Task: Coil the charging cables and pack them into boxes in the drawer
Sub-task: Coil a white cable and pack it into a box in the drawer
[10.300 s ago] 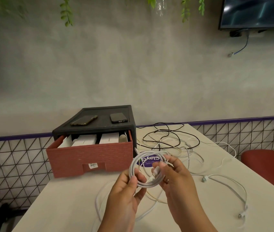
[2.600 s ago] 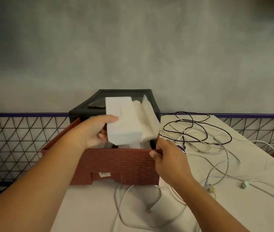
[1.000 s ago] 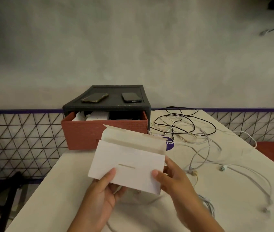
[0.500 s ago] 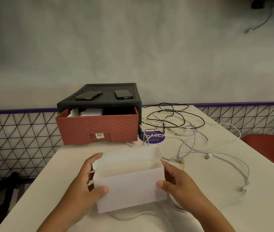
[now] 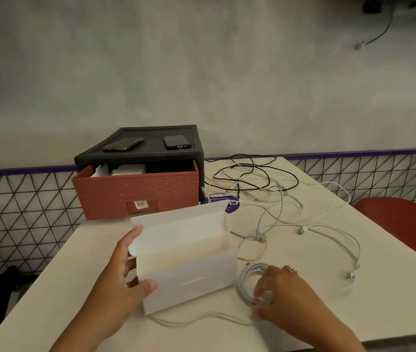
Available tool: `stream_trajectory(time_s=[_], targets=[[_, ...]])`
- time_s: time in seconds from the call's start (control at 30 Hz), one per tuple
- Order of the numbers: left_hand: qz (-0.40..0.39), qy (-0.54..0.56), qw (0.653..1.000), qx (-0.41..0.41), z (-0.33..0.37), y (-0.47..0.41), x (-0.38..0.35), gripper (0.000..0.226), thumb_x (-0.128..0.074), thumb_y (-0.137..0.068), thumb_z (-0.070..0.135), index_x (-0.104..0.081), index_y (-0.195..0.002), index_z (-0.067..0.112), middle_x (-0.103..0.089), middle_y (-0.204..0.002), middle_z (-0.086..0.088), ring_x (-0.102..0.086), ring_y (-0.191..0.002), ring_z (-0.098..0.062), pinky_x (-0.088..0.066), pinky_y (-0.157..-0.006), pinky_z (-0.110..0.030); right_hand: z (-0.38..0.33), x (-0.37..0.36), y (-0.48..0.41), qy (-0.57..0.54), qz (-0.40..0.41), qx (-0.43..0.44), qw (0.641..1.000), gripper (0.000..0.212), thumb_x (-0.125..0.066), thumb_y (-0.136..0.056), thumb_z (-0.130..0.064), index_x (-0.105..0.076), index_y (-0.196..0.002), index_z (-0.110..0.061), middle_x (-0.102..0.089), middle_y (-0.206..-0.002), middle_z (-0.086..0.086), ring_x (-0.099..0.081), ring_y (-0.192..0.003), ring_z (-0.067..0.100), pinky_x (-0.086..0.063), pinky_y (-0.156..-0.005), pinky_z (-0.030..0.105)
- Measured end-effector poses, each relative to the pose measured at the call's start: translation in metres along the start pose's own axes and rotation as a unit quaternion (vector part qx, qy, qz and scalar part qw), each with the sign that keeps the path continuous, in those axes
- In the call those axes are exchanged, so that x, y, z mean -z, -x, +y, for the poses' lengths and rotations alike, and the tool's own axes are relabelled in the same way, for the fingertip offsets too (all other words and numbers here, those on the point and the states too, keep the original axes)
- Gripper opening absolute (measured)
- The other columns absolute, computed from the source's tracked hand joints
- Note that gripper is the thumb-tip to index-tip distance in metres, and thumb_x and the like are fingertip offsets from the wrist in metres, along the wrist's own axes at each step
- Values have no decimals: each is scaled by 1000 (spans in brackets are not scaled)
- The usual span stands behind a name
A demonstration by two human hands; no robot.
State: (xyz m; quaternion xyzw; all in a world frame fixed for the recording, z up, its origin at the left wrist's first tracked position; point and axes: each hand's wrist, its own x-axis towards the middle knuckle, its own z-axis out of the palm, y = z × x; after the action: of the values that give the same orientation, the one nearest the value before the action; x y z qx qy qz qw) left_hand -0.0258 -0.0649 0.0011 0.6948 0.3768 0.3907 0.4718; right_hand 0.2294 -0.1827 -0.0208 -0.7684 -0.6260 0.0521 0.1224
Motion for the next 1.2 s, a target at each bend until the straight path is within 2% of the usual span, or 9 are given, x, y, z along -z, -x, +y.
stream_trajectory(time_s=[0.2,0.33,0.43,0.5,0.67,0.8,0.9,1.03,1.2], targets=[[5,0,1000,-1,0,1,-3,90,-62,-74,-21,-36,-116,54,-61,-107,6,-60,-90,8,-44,-78,-20,1,-15,-1,50,41,10,998,11,-59,-79,-24,-64,-89,-23,-57,-99,-4,-50,-96,22,-33,-70,30],[5,-2,1000,1,-1,2,-1,91,-63,-74,-18,-35,-116,57,-60,-110,7,-59,-94,7,-43,-79,-19,10,-15,3,107,94,30,989,19,-66,-43,-27,-50,-52,-31,-50,-50,-10,-51,-49,10,-22,-43,20],[8,8,1000,5,-1,2,0,90,-63,-75,-18,-35,-116,57,-59,-112,6,-57,-102,0,-43,-77,-17,15,-4,5,32,124,15,992,17,-52,-85,-16,-44,-75,-27,-46,-65,-12,-44,-69,15,-27,-55,25],[8,11,1000,6,0,1,0,89,-63,-75,-18,-36,-116,56,-59,-113,5,-56,-104,-2,-42,-76,-16,25,5,5,-14,155,10,988,14,-39,-97,-23,-38,-84,-26,-41,-70,-12,-38,-78,15,-29,-61,26],[4,-5,1000,0,-2,-1,-2,91,-65,-73,-17,-36,-116,58,-66,-105,9,-59,-101,0,-44,-78,-18,24,46,8,-130,177,0,976,30,-51,-92,-17,-41,-69,-34,-51,-63,-5,-43,-63,8,-33,-59,21],[-4,-17,1000,1,-1,-3,-6,92,-65,-74,-17,-35,-116,59,-65,-99,25,-59,-94,8,-46,-77,-23,12,92,18,-262,197,83,941,7,-52,-79,-33,-56,-75,-29,-58,-66,-12,-48,-62,5,-34,-55,15],[-12,-22,1000,-4,2,-4,-9,92,-64,-74,-18,-35,-117,57,-62,-100,31,-58,-95,9,-47,-79,-24,-2,116,14,-331,180,155,913,9,-50,-78,-29,-58,-74,-28,-60,-65,-14,-50,-60,0,-37,-58,9],[-34,-20,999,-4,6,-3,-7,91,-67,-73,-15,-35,-121,56,-64,-109,14,-60,-103,0,-51,-75,-19,-16,128,-3,-343,165,192,905,13,-49,-80,-24,-59,-72,-24,-64,-67,-12,-53,-59,-1,-37,-57,7],[-63,-19,998,-4,15,-1,-10,90,-69,-74,-12,-35,-123,55,-59,-119,14,-57,-110,-4,-49,-75,-15,-26,120,-24,-313,99,194,924,12,-49,-81,-31,-60,-82,-34,-64,-69,-16,-51,-66,1,-38,-62,15]])
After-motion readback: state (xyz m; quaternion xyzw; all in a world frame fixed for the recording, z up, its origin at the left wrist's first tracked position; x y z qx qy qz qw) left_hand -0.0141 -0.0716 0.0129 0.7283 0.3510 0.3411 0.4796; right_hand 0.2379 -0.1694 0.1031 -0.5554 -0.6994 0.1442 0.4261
